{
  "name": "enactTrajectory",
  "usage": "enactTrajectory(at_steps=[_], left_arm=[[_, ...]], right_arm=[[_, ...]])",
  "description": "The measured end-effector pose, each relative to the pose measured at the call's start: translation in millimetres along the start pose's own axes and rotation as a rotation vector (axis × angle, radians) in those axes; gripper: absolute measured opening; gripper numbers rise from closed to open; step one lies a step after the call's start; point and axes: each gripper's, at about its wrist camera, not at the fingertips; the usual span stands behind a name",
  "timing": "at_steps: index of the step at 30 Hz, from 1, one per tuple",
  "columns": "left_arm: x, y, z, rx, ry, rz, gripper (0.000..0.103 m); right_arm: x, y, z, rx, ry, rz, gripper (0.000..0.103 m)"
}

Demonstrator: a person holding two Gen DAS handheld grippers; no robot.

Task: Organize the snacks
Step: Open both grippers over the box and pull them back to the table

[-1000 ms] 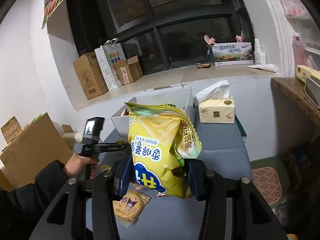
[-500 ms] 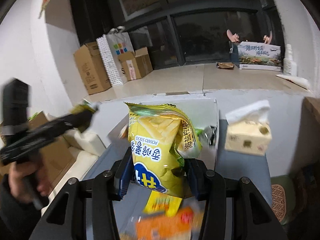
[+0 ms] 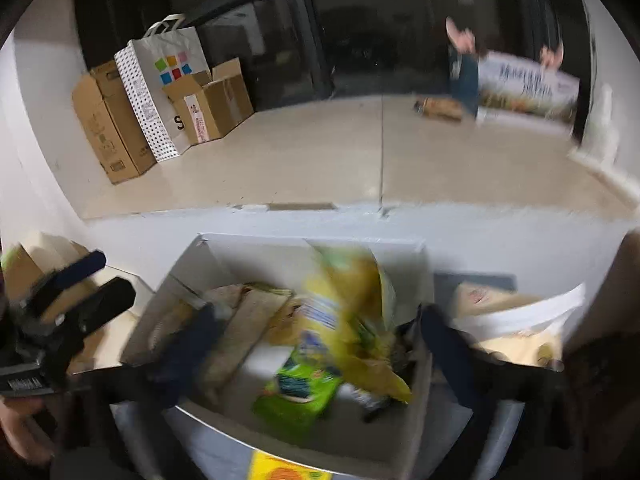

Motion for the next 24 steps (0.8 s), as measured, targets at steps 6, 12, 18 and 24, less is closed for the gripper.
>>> enactTrajectory(at_steps=[6, 12, 18, 24], left_arm=[[-9, -24, 30, 0.004, -0.021, 0.034, 0.103], [-3, -59, 95, 0.081, -0.055, -0.003, 0.103], [12, -108, 160, 0.121, -0.149, -0.038, 0.103], [24, -154, 200, 0.112, -0.219, -0.049, 0.103]], right_arm=[[-11, -20, 28, 0.080, 0.064, 0.006, 0.103], [-35, -57, 83, 0.165, 0.137, 0.038, 0.103], [-57, -123, 138, 0.191, 0.171, 0.091, 0.103], [-69, -188, 170, 0.154, 0.162, 0.143, 0.103]])
Point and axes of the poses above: each gripper's, at about its wrist camera, not at the fingertips, and z roughly against the way its jaws point, x to its right, y to its top, and after that the axes turned 9 degrees about y, right-handed
